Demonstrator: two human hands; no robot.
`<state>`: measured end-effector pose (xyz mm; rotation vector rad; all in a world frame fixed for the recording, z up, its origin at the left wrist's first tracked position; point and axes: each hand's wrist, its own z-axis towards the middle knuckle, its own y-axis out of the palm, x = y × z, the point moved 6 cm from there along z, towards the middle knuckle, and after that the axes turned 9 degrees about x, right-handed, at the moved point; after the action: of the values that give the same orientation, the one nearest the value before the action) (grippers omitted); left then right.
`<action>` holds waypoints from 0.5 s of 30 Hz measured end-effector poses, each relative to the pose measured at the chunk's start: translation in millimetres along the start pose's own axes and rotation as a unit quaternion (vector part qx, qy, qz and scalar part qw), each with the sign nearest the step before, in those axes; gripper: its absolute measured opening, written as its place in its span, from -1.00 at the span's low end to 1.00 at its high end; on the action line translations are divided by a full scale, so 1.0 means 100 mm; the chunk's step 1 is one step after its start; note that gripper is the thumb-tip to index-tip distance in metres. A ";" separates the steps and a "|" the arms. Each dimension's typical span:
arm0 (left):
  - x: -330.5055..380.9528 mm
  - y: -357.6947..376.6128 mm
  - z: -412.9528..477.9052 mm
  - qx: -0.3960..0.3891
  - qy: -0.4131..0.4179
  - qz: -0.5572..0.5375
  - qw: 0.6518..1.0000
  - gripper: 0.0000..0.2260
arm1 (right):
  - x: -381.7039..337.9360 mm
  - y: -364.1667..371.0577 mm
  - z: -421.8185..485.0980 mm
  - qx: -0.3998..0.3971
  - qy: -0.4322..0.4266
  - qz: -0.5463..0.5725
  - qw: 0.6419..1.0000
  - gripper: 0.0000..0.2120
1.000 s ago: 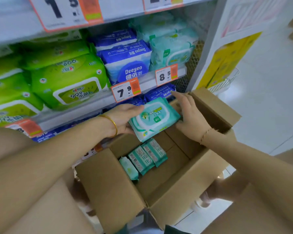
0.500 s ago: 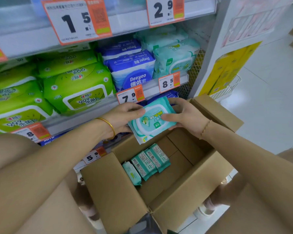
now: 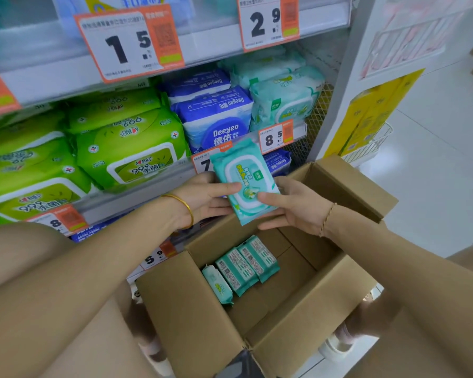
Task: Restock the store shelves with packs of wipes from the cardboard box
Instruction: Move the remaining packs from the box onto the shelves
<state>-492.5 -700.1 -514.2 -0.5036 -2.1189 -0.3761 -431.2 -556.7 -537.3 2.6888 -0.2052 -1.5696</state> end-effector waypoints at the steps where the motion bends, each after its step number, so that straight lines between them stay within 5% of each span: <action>1: 0.02 0.01 -0.01 -0.003 0.005 0.002 1.000 -0.71 | -0.03 -0.02 0.00 0.003 -0.009 0.001 1.000 -0.51; 6: 0.47 -0.15 -0.15 0.057 0.161 0.090 0.981 -0.62 | -0.48 -0.17 -0.19 -0.016 -0.094 -0.102 0.990 -0.54; 9: 0.85 -0.11 -0.40 0.060 0.273 0.205 0.938 -0.66 | -0.83 -0.23 -0.31 -0.011 -0.173 -0.123 0.977 -0.57; 15: 1.89 -0.01 -0.91 0.178 0.431 0.252 0.848 -0.63 | -1.96 -0.35 -0.48 0.097 -0.356 -0.036 0.929 -0.44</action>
<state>-526.0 -700.9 -307.0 -0.5162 -1.0810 0.1045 -480.9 -500.1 -346.4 2.1202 -0.2804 -2.6072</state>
